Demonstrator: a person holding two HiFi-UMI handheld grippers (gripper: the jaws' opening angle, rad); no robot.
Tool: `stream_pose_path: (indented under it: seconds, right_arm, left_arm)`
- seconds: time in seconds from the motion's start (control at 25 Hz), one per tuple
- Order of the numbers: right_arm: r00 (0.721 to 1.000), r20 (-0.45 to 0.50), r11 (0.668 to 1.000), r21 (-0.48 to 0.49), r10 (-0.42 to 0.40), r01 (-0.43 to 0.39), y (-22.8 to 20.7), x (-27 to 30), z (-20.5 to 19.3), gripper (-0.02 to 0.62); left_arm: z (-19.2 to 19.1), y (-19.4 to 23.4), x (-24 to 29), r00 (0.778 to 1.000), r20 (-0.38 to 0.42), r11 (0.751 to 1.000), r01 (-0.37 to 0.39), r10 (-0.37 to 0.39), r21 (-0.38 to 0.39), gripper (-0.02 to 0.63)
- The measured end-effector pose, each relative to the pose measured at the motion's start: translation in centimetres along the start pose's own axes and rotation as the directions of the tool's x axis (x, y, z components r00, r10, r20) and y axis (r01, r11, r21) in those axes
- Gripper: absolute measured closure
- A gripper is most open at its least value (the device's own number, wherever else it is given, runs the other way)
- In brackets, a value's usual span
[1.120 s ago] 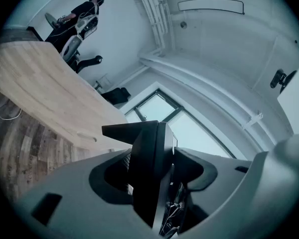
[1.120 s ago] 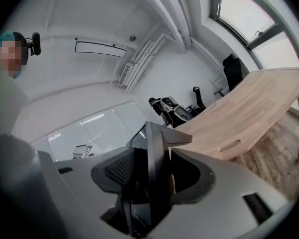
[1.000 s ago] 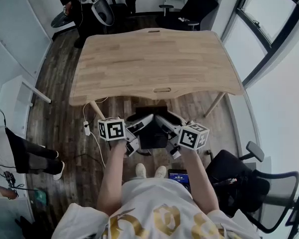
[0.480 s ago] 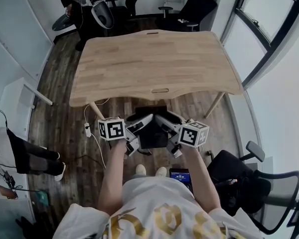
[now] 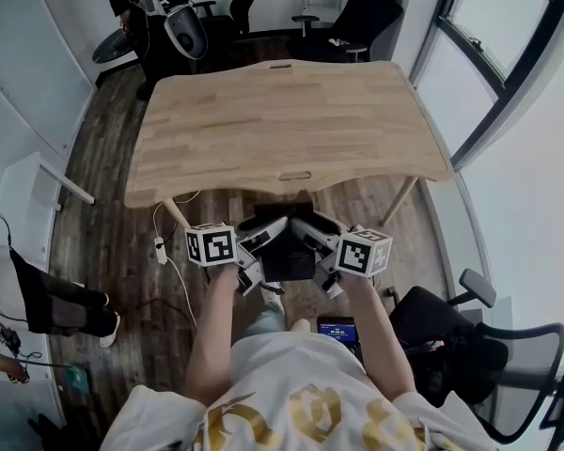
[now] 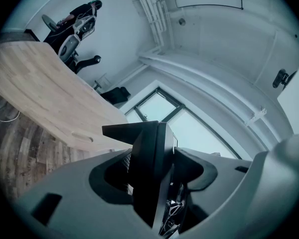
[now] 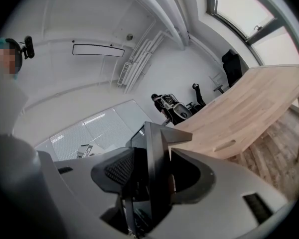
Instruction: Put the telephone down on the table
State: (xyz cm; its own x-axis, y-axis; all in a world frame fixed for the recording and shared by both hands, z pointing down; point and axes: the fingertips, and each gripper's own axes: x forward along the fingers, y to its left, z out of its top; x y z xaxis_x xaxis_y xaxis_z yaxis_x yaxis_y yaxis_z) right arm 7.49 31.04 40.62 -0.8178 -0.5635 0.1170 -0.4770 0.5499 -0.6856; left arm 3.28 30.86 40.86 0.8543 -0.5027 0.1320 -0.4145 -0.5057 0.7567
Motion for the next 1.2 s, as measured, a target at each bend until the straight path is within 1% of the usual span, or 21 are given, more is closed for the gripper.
stream_pose_path:
  seconds: [0.12,0.24,0.44,0.6,0.8,0.96,1.08,1.2]
  right_arm:
    - [1.000,0.003,1.000,0.000,-0.006,0.006,-1.2,0.5,1.0,0.380]
    - [1.000,0.004,1.000,0.009,-0.021,0.021,-2.9,1.7,1.9,0.380]
    - [0.999,0.001,0.999,0.013,-0.042,0.042,-6.9,4.5,4.6,0.380]
    - [0.998,0.000,0.997,0.029,-0.069,0.069,-10.5,7.9,7.6,0.380]
    - [0.996,0.011,0.995,0.037,-0.093,0.093,-14.9,13.5,13.7,0.380]
    - [0.995,0.013,0.994,0.050,-0.098,0.097,-17.3,17.2,15.7,0.380]
    - [0.995,0.015,0.994,0.050,-0.098,0.097,-18.7,20.6,17.6,0.380]
    - [0.995,0.011,0.993,0.050,-0.104,0.103,-19.9,23.4,18.7,0.380]
  left_arm:
    - [0.8,0.9,1.3,1.000,-0.003,1.000,0.003,-0.003,0.002,0.353]
    - [1.8,2.6,2.5,1.000,-0.019,1.000,0.000,0.000,0.004,0.353]
    - [4.9,5.8,5.9,0.999,-0.025,1.000,0.028,-0.028,-0.012,0.353]
    - [8.6,9.4,9.0,0.998,-0.049,0.999,0.039,-0.040,-0.024,0.353]
    - [15.9,13.8,13.1,0.995,-0.075,0.998,0.061,-0.063,-0.027,0.353]
    - [19.1,17.2,14.6,0.993,-0.094,0.998,0.064,-0.065,-0.020,0.353]
    - [22.3,19.7,15.3,0.994,-0.092,0.998,0.064,-0.066,-0.021,0.353]
    - [24.4,22.2,15.6,0.994,-0.094,0.998,0.059,-0.061,-0.030,0.354]
